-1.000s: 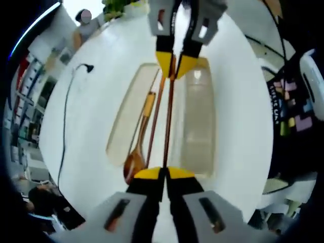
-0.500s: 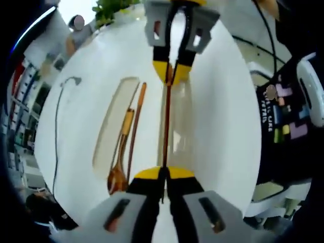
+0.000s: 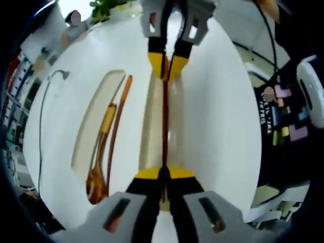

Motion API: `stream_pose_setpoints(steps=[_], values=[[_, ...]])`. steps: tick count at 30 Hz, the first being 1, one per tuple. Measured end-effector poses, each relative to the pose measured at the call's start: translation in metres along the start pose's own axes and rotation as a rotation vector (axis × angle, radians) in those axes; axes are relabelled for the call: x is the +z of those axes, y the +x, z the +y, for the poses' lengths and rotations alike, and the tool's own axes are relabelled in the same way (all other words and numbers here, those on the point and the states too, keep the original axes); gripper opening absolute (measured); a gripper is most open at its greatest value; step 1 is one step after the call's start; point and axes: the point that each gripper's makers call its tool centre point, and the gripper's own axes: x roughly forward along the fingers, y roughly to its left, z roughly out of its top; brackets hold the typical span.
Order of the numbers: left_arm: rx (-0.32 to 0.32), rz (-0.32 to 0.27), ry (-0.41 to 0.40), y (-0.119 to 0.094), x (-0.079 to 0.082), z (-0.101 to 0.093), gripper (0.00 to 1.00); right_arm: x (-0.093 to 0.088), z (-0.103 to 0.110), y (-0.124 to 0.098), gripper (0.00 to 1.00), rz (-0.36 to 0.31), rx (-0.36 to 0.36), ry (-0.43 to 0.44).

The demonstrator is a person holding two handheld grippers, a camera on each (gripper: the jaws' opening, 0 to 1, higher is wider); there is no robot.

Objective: Arrange the utensils inside the cutlery case until each visible utensil rests in its matching compartment.

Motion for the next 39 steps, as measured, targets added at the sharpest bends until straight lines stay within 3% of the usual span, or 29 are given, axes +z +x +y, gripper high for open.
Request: stream_pose_setpoints(steps=[9,12,20,23,29,37,39], values=[[-0.013,0.004,-0.012,0.005,-0.008,0.005,0.03,0.0,0.006,0.015,0.05,0.006,0.088,0.053],[-0.01,0.01,-0.066,0.006,-0.009,0.009,0.03,0.001,0.012,0.017,0.05,-0.008,0.142,0.103],[-0.051,0.0,-0.067,0.008,-0.009,0.006,0.03,-0.001,0.012,0.019,0.05,-0.009,0.145,0.103],[-0.07,-0.001,-0.02,0.009,-0.008,0.001,0.03,-0.003,0.015,0.021,0.05,-0.01,0.163,0.125],[-0.055,0.005,-0.016,0.005,-0.006,0.001,0.03,-0.003,0.014,0.02,0.07,-0.023,0.142,0.122],[-0.005,-0.023,-0.012,-0.014,0.001,0.001,0.04,-0.001,0.012,-0.004,0.11,-0.042,0.072,0.099],[0.031,-0.083,-0.043,-0.018,0.012,0.005,0.08,-0.001,0.013,-0.011,0.11,-0.045,0.058,0.104]])
